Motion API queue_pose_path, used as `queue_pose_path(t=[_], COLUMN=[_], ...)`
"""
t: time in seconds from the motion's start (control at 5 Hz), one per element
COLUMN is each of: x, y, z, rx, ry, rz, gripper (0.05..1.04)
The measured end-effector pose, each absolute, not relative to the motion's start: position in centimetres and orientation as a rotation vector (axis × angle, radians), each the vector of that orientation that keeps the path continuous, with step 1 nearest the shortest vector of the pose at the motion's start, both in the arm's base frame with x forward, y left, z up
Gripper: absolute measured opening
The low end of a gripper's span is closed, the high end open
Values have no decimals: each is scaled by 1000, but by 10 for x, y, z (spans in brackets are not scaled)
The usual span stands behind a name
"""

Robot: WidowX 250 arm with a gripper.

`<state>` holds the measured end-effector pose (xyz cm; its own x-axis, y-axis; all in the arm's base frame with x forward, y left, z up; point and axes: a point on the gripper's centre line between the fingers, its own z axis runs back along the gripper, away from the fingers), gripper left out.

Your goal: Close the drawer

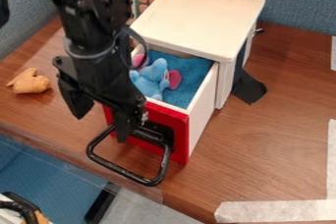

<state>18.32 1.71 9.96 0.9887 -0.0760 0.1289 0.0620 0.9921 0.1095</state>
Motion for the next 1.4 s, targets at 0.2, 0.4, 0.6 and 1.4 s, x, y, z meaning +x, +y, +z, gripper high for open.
queue_pose_path(t=[0.2,0.4,0.6,1.4], x=[174,167,161,148], y=[16,16,15,17], z=[92,86,81,42], rx=[103,100,93,136], ry=[-124,-116,-114,-48], rz=[-96,-108,-122,-125], gripper=[1001,1001,1001,1001])
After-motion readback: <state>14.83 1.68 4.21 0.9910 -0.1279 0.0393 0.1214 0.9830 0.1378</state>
